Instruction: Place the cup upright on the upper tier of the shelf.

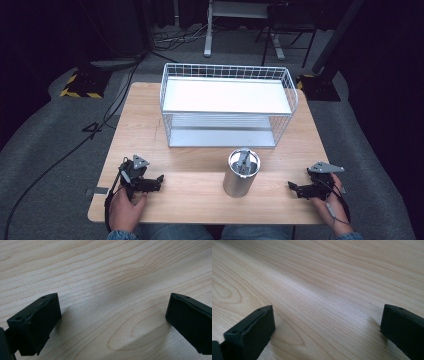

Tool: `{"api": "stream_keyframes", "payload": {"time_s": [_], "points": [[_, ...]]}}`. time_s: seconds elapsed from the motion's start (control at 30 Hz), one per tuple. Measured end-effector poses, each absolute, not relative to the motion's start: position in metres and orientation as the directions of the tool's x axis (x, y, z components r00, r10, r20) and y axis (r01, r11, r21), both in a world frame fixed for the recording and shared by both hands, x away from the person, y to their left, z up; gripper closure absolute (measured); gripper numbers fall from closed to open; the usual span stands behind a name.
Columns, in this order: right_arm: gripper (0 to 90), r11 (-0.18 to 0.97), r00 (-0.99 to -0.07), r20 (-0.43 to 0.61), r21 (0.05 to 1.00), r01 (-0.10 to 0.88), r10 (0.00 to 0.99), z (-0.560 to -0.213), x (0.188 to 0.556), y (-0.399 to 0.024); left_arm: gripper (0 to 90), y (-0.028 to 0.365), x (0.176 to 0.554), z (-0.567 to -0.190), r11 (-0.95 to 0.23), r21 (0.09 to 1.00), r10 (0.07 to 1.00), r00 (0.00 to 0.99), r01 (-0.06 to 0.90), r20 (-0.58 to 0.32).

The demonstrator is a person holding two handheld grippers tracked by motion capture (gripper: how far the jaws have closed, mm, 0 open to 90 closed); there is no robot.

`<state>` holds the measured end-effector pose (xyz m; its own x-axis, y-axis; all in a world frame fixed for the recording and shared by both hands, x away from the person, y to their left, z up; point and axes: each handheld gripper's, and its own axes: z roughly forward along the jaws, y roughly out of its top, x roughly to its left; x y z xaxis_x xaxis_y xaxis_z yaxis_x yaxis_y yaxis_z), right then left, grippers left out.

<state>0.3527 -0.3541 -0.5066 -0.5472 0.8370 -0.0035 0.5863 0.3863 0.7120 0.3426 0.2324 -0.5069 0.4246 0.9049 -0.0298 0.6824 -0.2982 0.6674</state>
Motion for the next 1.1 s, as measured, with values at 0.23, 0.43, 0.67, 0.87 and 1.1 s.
{"api": "stream_keyframes", "payload": {"time_s": [0.23,0.43,0.67,0.87,1.1], "points": [[0.0,0.386,-0.547,-0.003,0.712,0.587,0.837,-0.507,0.353,-0.354,0.4,0.232,0.343,-0.507,-0.298,0.668,0.905,0.424,0.682,-0.029],[0.0,0.387,-0.547,-0.004,0.711,0.587,0.837,-0.507,0.353,-0.354,0.5,0.232,0.343,-0.507,-0.299,0.667,0.905,0.425,0.682,-0.029],[0.0,0.387,-0.549,-0.002,0.711,0.587,0.836,-0.506,0.353,-0.354,0.4,0.232,0.343,-0.507,-0.298,0.667,0.905,0.425,0.682,-0.030],[0.0,0.417,-0.569,-0.034,0.716,0.560,0.822,-0.500,0.350,-0.350,0.5,0.232,0.343,-0.507,-0.297,0.667,0.905,0.424,0.683,-0.032],[0.0,0.402,-0.587,-0.021,0.750,0.526,0.809,-0.480,0.346,-0.347,0.4,0.232,0.343,-0.507,-0.297,0.667,0.905,0.424,0.683,-0.031]]}}
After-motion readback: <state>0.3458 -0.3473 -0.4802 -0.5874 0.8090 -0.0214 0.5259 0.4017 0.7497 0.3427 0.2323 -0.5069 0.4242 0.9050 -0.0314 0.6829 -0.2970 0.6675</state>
